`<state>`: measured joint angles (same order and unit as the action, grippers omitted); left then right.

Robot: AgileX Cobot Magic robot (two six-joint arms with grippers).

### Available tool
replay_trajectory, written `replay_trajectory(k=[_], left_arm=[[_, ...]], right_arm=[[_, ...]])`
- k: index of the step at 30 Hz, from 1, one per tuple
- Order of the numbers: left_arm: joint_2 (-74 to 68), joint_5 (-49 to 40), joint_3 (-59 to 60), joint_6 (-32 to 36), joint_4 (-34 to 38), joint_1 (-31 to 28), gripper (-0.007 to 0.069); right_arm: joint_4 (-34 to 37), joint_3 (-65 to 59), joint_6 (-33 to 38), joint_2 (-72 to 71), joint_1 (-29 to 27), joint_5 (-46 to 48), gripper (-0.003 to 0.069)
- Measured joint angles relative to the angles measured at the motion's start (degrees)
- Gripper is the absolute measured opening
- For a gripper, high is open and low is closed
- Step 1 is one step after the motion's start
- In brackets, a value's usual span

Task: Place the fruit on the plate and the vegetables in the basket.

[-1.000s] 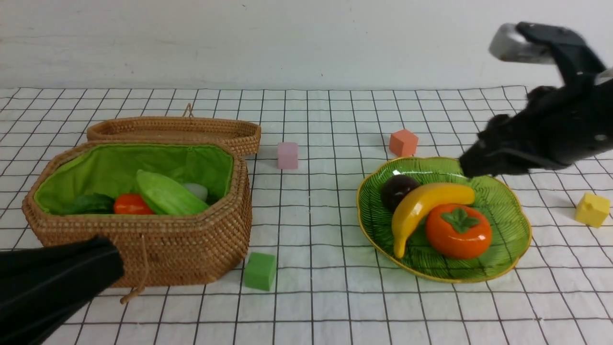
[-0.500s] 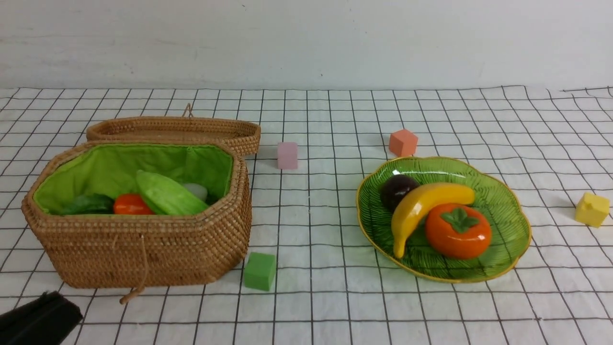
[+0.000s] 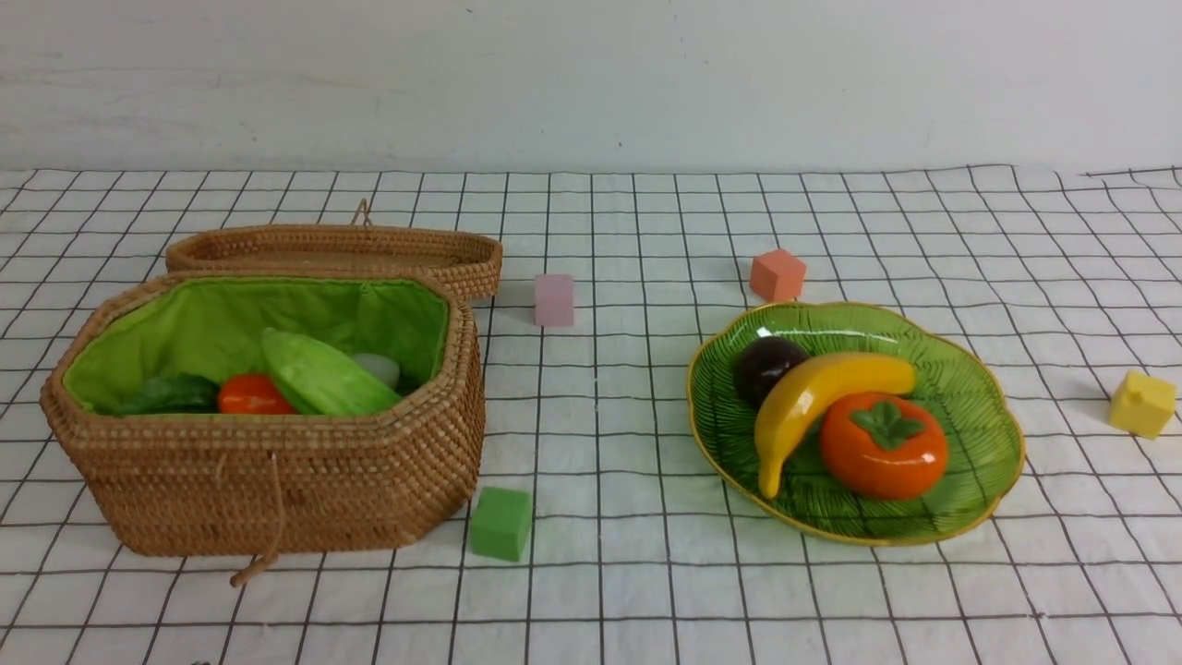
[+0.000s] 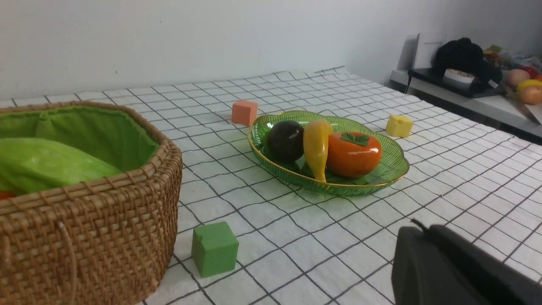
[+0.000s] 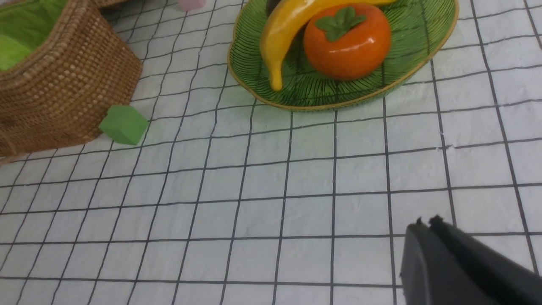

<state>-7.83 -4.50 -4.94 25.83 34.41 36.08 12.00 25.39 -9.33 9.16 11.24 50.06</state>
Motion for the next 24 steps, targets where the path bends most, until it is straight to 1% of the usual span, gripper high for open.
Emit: replay_trajectory(k=[4, 7, 8, 9, 11, 13, 14, 15, 19, 24], left_arm=[[0.00, -0.20, 0.07, 0.00, 0.04, 0.00, -0.0013], [0.00, -0.20, 0.07, 0.00, 0.04, 0.00, -0.0013], [0.00, -0.20, 0.07, 0.00, 0.04, 0.00, -0.0013], [0.00, -0.20, 0.07, 0.00, 0.06, 0.00, -0.0013], [0.00, -0.20, 0.07, 0.00, 0.06, 0.00, -0.0013], [0.00, -0.20, 0.07, 0.00, 0.06, 0.00, -0.0013], [0.00, -0.20, 0.07, 0.00, 0.06, 0.00, -0.0013], [0.00, -0.20, 0.07, 0.00, 0.06, 0.00, -0.0013], [0.06, -0.20, 0.13, 0.00, 0.06, 0.00, -0.0013], [0.20, -0.25, 0.16, 0.00, 0.11, 0.00, -0.0013]], right_arm=[[-0.18, 0.00, 0.00, 0.00, 0.00, -0.71, 0.0013], [-2.26, -0.34, 0.00, -0.04, -0.06, -1.84, 0.0013], [-3.37, -0.91, 0.00, -0.35, -0.36, -3.12, 0.0012], [-5.42, -3.39, 0.52, -1.56, -2.07, -7.64, 0.0000], [-6.81, -7.49, 2.72, -3.78, -5.34, -13.43, -0.0008], [-7.53, -10.88, 4.44, -5.14, -6.86, -16.95, -0.0008], [-7.86, -16.23, 6.33, -8.08, -8.96, -20.93, -0.0008], [-7.86, -19.08, 6.81, -8.93, -9.38, -22.56, -0.0008], [-7.90, -25.84, 7.18, -9.69, -9.73, -26.62, -0.0008], [-7.90, -26.15, 7.18, -9.82, -9.73, -27.75, -0.0008]])
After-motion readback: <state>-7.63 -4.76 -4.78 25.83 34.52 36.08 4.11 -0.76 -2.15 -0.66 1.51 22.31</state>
